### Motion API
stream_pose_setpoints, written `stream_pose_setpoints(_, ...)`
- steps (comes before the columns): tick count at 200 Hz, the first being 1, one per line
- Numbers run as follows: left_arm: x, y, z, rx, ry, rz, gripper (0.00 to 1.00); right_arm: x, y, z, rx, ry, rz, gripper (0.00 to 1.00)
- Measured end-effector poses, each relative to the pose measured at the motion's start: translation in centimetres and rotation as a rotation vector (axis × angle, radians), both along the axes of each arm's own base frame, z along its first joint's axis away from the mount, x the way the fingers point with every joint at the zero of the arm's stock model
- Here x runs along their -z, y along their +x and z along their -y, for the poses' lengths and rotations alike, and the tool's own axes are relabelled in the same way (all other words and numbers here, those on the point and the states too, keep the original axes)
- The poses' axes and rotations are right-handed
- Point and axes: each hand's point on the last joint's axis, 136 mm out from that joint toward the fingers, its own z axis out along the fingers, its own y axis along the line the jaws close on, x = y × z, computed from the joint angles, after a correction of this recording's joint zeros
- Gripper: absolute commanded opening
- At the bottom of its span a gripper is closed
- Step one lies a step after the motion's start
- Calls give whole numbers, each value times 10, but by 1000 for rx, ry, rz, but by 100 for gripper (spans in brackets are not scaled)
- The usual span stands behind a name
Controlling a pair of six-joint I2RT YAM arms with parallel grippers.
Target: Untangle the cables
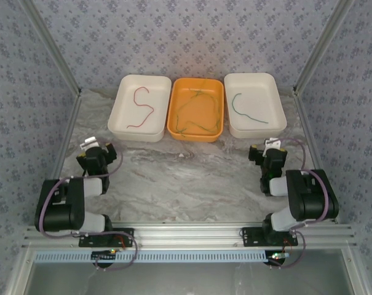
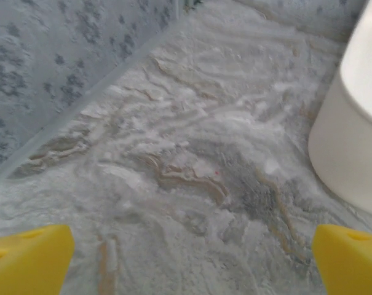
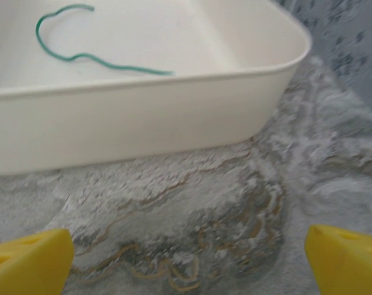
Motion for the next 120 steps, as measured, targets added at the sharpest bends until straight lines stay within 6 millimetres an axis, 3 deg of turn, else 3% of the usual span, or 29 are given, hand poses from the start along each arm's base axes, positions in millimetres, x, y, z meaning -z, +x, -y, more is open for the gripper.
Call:
stream_pose_setpoints(35, -8, 20, 22, 110, 41, 46, 99, -12, 13, -3, -38, 14, 32, 99)
stream_pose_setpoints(58, 7, 22, 33, 162, 58, -5, 99, -24, 29, -8, -66, 22, 44, 99)
stream_pose_setpoints(76, 4, 28, 32, 161, 58, -4, 99, -31, 36, -9, -77, 27, 56, 99)
stream_pose_setpoints(120, -2, 33, 29, 153, 58, 8, 99, -23, 33, -11, -86, 34, 22, 99)
